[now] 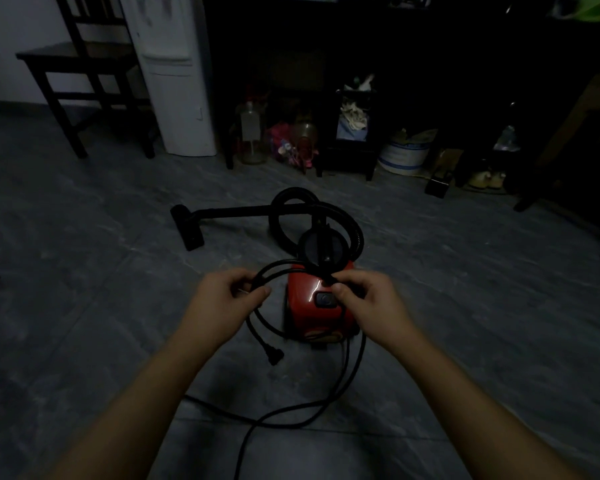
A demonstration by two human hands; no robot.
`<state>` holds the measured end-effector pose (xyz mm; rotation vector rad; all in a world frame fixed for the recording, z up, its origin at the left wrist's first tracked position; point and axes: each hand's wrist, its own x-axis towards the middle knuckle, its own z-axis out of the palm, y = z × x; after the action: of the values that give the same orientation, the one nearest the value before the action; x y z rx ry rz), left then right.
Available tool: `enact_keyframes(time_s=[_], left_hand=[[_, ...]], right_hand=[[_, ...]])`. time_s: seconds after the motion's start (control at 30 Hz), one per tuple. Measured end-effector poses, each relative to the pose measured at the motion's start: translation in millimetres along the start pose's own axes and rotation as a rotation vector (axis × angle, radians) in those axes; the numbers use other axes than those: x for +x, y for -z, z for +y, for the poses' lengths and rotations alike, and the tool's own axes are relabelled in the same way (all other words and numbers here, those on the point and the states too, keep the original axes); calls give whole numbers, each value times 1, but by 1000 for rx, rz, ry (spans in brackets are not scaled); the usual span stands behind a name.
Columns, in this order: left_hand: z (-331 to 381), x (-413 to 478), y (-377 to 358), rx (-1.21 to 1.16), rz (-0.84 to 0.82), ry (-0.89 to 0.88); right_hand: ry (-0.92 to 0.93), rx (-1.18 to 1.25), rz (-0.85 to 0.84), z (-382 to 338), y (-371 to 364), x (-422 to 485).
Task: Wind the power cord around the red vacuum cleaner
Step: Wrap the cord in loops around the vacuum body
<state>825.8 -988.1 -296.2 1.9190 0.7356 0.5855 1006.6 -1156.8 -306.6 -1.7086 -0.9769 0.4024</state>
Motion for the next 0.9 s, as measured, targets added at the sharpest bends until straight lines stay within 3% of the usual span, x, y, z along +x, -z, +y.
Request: enact_keyframes(time_s=[0.23,0.67,0.9], left_hand=[[3,-3,5,142,-94,-85],[12,-3,5,-176,-10,53],[3,-4,2,201,-52,-109]], right_hand=[[-23,-67,-20,4,-1,0],[12,-56,10,7,-3,0],[-42,-107,-101,6,-3,-4]])
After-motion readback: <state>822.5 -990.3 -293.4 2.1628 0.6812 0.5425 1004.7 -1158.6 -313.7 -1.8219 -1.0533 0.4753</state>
